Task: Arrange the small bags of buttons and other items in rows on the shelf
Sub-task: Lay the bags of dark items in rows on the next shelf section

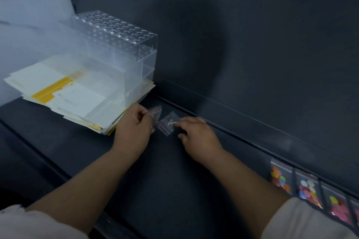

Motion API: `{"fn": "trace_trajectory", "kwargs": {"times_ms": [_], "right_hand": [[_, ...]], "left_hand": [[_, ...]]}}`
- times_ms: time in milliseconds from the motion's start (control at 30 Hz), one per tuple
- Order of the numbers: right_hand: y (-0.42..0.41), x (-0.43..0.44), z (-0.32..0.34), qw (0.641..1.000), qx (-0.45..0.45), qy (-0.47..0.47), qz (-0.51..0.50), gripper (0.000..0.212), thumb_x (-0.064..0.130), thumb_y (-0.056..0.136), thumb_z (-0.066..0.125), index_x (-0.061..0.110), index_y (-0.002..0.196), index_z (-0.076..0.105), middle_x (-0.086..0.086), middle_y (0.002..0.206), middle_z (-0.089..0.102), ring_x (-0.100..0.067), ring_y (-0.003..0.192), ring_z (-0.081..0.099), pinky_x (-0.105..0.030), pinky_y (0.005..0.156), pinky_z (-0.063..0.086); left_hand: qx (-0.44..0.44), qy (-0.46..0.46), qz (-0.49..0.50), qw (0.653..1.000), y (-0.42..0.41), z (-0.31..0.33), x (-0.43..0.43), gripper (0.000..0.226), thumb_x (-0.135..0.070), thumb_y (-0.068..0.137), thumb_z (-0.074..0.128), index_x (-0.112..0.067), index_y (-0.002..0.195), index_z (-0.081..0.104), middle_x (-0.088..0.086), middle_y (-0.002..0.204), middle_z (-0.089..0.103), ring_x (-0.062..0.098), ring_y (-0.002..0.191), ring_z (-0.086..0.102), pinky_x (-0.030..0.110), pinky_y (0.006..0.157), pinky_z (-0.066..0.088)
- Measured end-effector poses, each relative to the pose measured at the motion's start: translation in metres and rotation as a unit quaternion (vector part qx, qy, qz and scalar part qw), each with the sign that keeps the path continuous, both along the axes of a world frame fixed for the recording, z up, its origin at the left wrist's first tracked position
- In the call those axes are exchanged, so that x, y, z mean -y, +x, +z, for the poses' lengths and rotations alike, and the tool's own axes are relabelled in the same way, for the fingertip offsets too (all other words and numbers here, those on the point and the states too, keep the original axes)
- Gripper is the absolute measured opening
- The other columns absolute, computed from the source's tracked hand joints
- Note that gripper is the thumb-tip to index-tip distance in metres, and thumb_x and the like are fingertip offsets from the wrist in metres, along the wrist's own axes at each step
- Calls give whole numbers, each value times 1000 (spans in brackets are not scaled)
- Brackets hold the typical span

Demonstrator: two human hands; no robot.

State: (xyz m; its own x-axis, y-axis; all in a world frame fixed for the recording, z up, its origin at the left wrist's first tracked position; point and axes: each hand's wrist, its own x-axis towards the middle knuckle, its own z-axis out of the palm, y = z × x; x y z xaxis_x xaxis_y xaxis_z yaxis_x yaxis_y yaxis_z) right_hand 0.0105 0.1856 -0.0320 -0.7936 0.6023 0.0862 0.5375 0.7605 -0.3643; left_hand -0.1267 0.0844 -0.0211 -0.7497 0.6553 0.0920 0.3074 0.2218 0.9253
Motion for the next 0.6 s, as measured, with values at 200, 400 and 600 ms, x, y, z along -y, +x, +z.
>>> {"fn": "trace_trajectory", "kwargs": {"times_ms": [200, 400, 600], "right_hand": [[-20, -9, -16, 1000, 13, 21, 18, 25, 22, 90, 59, 17, 114, 65, 2, 129, 53, -19, 117, 40, -25, 99, 33], [-14, 3, -24, 996, -5, 93, -5, 10, 12, 88, 56, 14, 94, 64, -2, 106, 56, -21, 101, 46, -29, 85, 37], [4, 13, -17, 998, 29, 27, -39, 15, 1, 86, 49, 15, 86, 55, -3, 103, 51, -18, 101, 44, -23, 83, 39]], "left_hand": [[119, 39, 14, 992, -5, 7, 3, 14, 0, 89, 45, -8, 79, 51, 24, 81, 66, 18, 60, 57, 32, 58, 46], [130, 43, 8, 991, 0, 10, 3, 13, -1, 91, 45, -7, 81, 51, 9, 65, 58, 0, 42, 50, 12, 42, 41], [164, 63, -20, 984, 16, 12, -2, 10, 0, 93, 45, -5, 85, 50, 4, 56, 53, -3, 40, 50, 13, 43, 44]]}}
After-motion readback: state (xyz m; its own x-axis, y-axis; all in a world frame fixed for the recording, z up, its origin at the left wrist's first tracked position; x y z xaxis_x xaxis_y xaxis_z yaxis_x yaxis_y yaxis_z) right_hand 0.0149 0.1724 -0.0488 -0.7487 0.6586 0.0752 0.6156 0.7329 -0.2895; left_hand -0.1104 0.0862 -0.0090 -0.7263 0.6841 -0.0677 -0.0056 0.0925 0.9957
